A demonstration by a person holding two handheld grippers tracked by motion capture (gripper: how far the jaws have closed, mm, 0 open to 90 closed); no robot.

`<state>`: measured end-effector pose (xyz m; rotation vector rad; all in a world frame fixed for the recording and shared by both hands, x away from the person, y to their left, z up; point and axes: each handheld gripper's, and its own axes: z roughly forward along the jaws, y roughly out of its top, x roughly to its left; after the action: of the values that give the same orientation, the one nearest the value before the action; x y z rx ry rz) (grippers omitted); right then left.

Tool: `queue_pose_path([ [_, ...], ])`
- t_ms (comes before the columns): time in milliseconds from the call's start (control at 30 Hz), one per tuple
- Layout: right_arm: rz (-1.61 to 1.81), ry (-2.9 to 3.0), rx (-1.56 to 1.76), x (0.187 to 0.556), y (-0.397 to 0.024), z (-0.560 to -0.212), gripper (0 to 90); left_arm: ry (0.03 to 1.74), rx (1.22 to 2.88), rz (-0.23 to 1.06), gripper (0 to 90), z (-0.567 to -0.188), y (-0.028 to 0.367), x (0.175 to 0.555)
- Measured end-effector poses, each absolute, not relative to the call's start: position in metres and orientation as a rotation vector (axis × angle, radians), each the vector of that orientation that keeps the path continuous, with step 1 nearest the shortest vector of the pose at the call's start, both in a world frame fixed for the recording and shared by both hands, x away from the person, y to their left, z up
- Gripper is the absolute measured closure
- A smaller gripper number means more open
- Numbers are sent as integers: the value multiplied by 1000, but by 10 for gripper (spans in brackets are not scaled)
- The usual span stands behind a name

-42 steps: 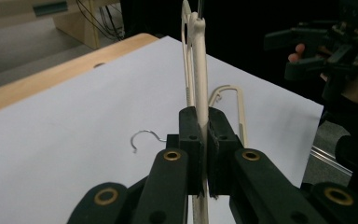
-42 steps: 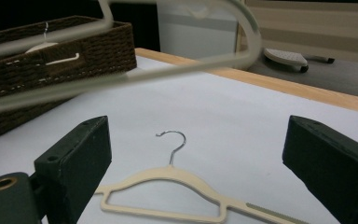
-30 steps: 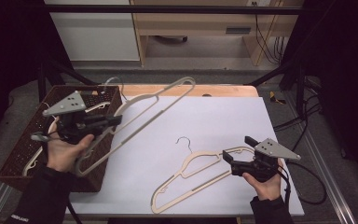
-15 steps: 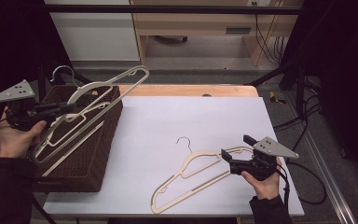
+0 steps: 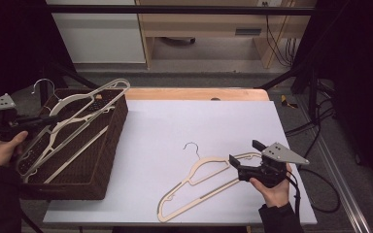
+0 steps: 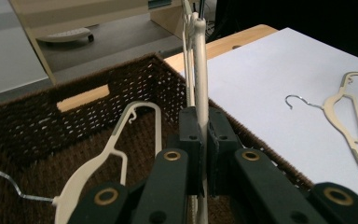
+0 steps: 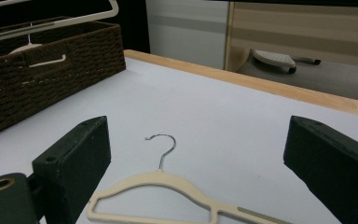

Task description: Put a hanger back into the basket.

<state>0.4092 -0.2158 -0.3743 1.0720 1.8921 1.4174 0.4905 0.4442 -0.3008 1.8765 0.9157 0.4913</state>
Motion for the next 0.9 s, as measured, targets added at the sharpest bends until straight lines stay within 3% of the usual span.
queue_pose_path([
  [567, 1388, 1920, 1081, 412, -212, -379, 71, 998, 1867, 444, 864, -326, 480, 486],
  [900, 1384, 1928, 1080, 411, -212, -379, 71, 1068, 1925, 410, 862, -348, 462, 494],
])
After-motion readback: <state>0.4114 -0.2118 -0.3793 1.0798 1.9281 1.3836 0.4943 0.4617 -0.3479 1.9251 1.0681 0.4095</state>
